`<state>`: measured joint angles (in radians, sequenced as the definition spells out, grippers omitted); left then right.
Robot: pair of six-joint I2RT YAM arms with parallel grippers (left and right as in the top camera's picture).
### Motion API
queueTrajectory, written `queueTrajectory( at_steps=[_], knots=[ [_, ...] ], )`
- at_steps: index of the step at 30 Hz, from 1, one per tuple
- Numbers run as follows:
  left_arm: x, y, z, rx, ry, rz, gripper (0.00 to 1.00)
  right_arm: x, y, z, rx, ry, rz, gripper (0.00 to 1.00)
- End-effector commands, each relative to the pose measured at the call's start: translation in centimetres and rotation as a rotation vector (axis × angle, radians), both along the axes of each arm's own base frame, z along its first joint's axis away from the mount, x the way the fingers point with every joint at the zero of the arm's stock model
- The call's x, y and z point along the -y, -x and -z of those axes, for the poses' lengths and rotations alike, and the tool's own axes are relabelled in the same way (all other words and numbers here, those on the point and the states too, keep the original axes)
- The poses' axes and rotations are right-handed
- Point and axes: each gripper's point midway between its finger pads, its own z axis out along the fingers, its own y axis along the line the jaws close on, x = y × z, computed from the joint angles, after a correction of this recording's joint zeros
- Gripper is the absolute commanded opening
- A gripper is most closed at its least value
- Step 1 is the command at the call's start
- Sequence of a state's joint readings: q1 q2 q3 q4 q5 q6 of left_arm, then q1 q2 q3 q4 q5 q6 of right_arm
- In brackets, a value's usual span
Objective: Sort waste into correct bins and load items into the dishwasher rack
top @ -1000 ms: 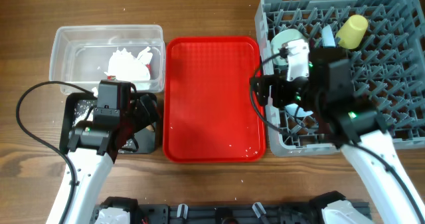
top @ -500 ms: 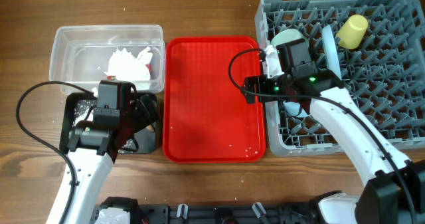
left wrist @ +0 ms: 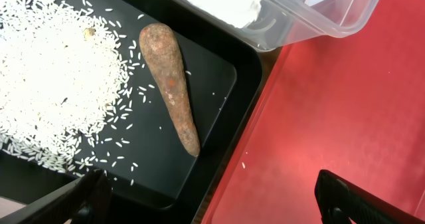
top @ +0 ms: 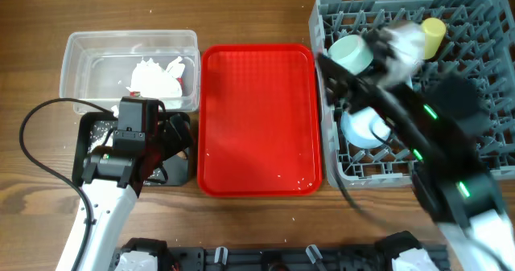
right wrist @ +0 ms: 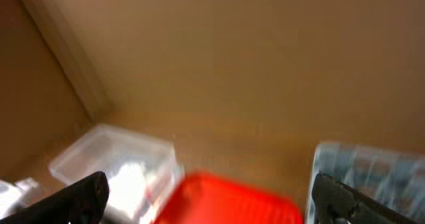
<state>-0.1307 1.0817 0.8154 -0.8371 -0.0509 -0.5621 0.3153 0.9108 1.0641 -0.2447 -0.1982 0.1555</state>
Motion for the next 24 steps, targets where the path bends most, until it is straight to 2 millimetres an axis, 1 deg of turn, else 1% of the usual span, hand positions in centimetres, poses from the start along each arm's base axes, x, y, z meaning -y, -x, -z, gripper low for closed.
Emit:
queueTrajectory(
  at_steps=[1,2,4,5,6,7,8,10,11,13,14,16,18,20,22,23,24],
  knots=[
    [0.0,0.0,0.0,-0.003,0.005,0.002,1.00,3.0,6.2,-6.3,0.251,0.013,0.054,1.00],
    [0.0,0.0,0.0,-0.003,0.005,0.002,1.00,3.9,8.9,-8.1,0.344,0.026,0.060,1.00],
    [0.0,0.0,0.0,-0.003,0.005,0.002,1.00,5.0,12.3,-9.7,0.447,0.033,0.070,1.00],
    [0.0,0.0,0.0,-0.003,0.005,0.002,1.00,5.9,14.5,-10.2,0.506,0.025,0.087,1.00],
    [0.0,0.0,0.0,-0.002,0.005,0.002,1.00,6.8,16.4,-10.2,0.550,0.014,0.112,1.00],
    [0.0,0.0,0.0,-0.003,0.005,0.002,1.00,7.3,17.2,-10.0,0.568,0.010,0.126,1.00],
    [0.0,0.0,0.0,-0.003,0.005,0.002,1.00,7.9,18.4,-9.4,0.594,0.007,0.152,1.00],
    [0.0,0.0,0.0,-0.003,0.005,0.002,1.00,8.7,19.5,-7.7,0.618,0.005,0.190,1.00],
    [0.0,0.0,0.0,-0.002,0.005,0.002,1.00,8.9,19.6,-6.3,0.619,0.012,0.211,1.00],
    [0.0,0.0,0.0,-0.003,0.005,0.002,1.00,9.0,18.4,-3.1,0.598,0.025,0.234,1.00],
    [0.0,0.0,0.0,-0.003,0.005,0.002,1.00,8.9,17.1,-1.3,0.579,0.030,0.237,1.00],
    [0.0,0.0,0.0,-0.003,0.005,0.002,1.00,8.4,14.0,2.1,0.517,-0.012,0.226,1.00],
    [0.0,0.0,0.0,-0.002,0.005,0.002,1.00,8.0,11.7,5.0,0.520,-0.071,0.218,1.00],
    [0.0,0.0,0.0,-0.003,0.005,0.002,1.00,8.1,10.9,6.7,0.572,-0.114,0.220,1.00],
    [0.0,0.0,0.0,-0.003,0.005,0.002,1.00,8.4,10.6,7.9,0.627,-0.133,0.231,1.00],
    [0.0,0.0,0.0,-0.003,0.005,0.002,1.00,8.5,10.4,8.6,0.639,-0.133,0.237,1.00],
    [0.0,0.0,0.0,-0.003,0.005,0.002,1.00,8.5,9.9,9.8,0.616,-0.126,0.242,1.00]
  ],
)
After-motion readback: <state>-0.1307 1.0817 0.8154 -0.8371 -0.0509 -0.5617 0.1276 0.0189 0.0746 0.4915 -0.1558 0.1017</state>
